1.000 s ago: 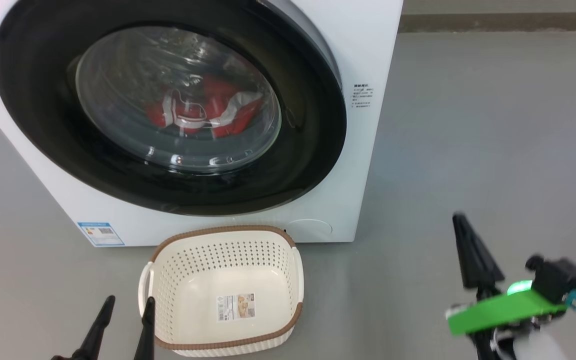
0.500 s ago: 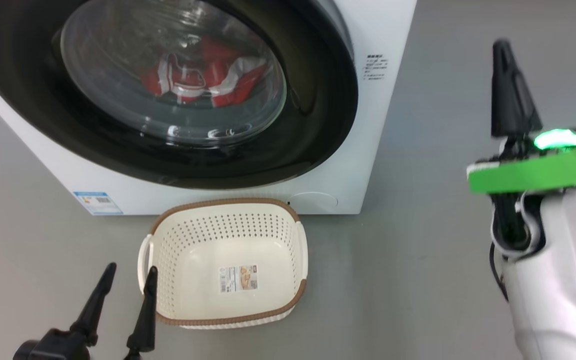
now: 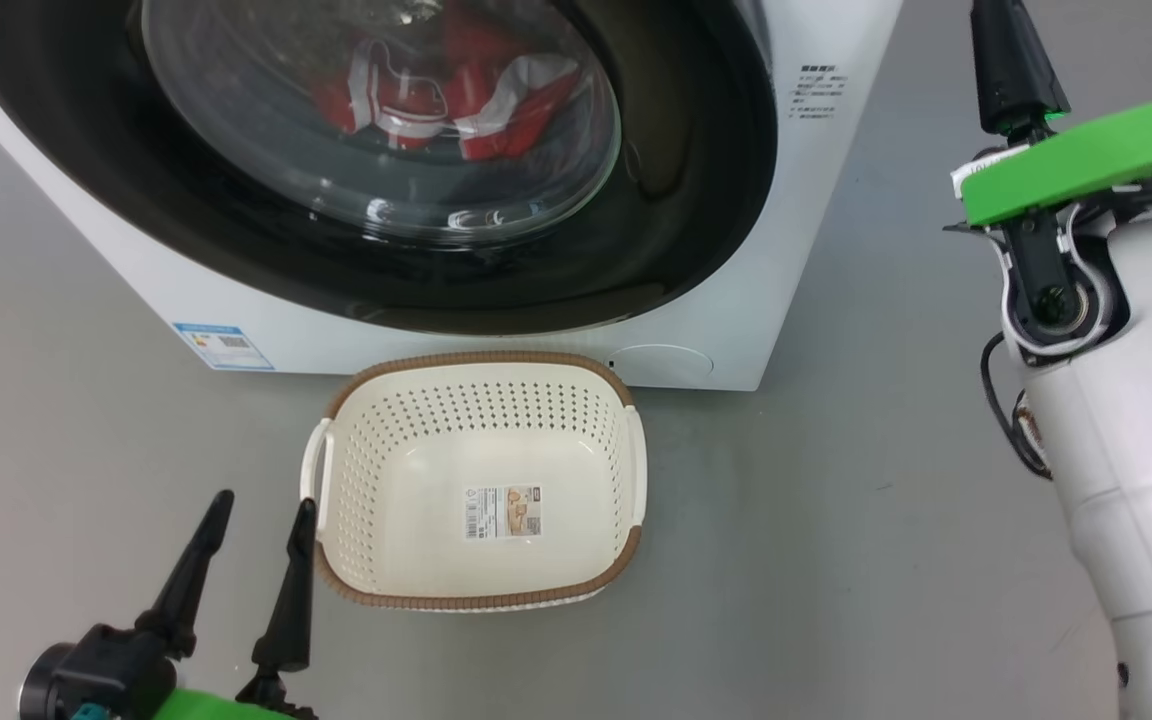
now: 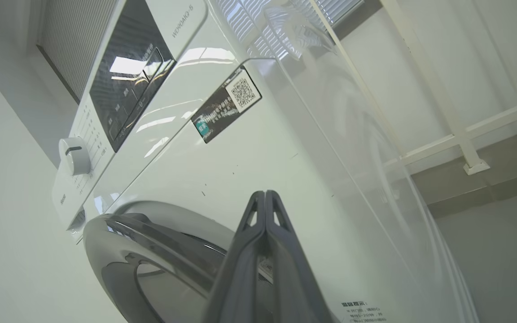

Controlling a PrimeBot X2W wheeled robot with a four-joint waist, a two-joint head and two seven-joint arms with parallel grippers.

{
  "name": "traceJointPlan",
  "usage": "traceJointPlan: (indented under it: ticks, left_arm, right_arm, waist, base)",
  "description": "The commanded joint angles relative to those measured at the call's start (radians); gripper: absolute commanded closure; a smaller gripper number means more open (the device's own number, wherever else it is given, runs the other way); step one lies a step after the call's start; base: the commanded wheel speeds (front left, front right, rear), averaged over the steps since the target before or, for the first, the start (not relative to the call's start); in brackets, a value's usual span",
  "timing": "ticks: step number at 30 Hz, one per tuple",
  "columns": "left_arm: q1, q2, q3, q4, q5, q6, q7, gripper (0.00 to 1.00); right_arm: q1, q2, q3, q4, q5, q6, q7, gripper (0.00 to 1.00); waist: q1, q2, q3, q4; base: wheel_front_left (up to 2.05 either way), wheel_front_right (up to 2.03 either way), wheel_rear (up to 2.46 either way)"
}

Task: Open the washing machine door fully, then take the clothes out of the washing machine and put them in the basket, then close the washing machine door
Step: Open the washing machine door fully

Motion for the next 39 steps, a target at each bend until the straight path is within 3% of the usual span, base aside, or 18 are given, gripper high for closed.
traceJointPlan:
  ticks: [1, 8, 16, 24, 39]
  left_arm:
    - [-0.044, 0.022, 0.028, -0.02, -0.004, -0.003, -0.009, 0.0]
    - [-0.064, 0.032, 0.014, -0.012, -0.016, -0.003, -0.009, 0.0]
    - [-0.074, 0.04, 0.003, -0.012, -0.024, -0.003, -0.009, 0.0]
    - [-0.096, 0.046, -0.017, -0.02, -0.034, -0.003, -0.009, 0.0]
    - [-0.134, 0.042, -0.036, -0.027, -0.049, -0.003, -0.009, 0.0]
  right_arm:
    - [-0.04, -0.006, 0.035, 0.003, 0.05, 0.002, 0.035, 1.0]
    - [-0.128, -0.041, 0.097, 0.113, 0.37, 0.002, 0.34, 1.0]
    - [-0.211, -0.045, 0.061, 0.235, 0.587, 0.002, 0.593, 1.0]
    - [-0.314, -0.022, 0.04, 0.374, 0.67, 0.002, 0.726, 1.0]
    - [-0.431, -0.004, 0.067, 0.505, 0.663, 0.002, 0.809, 1.0]
  waist:
    - [0.0, 0.0, 0.011, 0.009]
    - [0.0, 0.0, 0.034, 0.023]
    - [0.0, 0.0, 0.056, 0.029]
    - [0.0, 0.0, 0.098, 0.045]
    - [0.0, 0.0, 0.147, 0.069]
  base:
    - [0.0, 0.0, 0.0]
    - [0.0, 0.0, 0.0]
    - [0.0, 0.0, 0.0]
    - [0.0, 0.0, 0.0]
    - [0.0, 0.0, 0.0]
